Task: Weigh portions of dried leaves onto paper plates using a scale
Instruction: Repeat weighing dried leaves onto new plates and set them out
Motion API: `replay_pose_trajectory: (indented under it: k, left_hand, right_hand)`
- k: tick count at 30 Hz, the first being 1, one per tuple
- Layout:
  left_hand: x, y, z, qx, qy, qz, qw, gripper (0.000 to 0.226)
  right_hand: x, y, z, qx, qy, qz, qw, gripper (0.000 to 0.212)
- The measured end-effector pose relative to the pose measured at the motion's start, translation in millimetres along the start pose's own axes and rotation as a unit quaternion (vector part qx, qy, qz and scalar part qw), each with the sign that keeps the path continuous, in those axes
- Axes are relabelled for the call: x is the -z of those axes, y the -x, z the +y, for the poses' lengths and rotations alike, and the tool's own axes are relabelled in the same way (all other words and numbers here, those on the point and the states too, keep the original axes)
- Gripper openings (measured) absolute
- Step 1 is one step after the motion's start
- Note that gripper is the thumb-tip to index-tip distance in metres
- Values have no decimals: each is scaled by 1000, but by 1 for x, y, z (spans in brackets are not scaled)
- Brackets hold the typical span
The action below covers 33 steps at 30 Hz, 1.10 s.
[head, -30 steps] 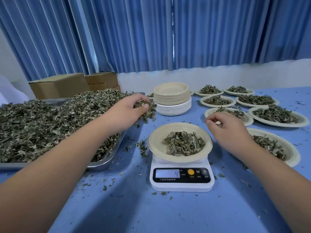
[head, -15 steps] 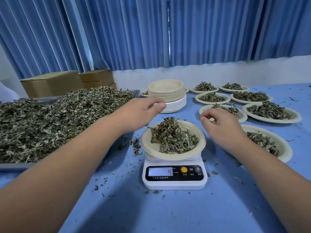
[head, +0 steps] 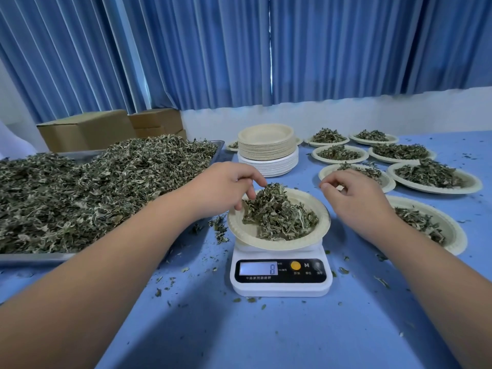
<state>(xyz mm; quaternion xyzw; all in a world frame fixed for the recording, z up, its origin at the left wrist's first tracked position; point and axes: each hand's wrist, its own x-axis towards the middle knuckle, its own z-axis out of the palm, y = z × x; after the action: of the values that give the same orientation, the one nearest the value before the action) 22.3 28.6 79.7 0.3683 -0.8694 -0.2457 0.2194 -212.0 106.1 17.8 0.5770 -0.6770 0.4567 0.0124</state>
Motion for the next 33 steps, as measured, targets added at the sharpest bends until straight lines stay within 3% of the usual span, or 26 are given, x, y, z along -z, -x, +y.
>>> replay_pose_trajectory:
  k: [7, 14, 19, 24, 29, 31, 33]
  left_hand:
    - [0, 9, 0, -28, 1, 19, 999, 36]
    - [3, 11, 0, -46, -55, 1, 997, 37]
    - [18, 11, -16, -35, -133, 41, 990, 37]
    - [39, 20, -46, 35, -209, 106, 972, 40]
    - [58, 26, -76, 169, -331, 59, 926, 45]
    - [55, 27, -79, 139, -379, 55, 913, 51]
    - [44, 26, -77, 35, -383, 37, 922, 50]
  right_hand:
    - [-1, -1, 0, 0, 8, -1, 1000, 14]
    - [0, 0, 0, 0, 8, -2, 1000, 15]
    - [1, 0, -1, -4, 5, -5, 1000, 14]
    - [2, 0, -2, -5, 16, -7, 1000, 15]
    - [3, 1, -2, 0, 21, -6, 1000, 16]
    - [3, 2, -3, -3, 20, -9, 1000, 16]
    - [3, 2, -4, -6, 21, -11, 1000, 16]
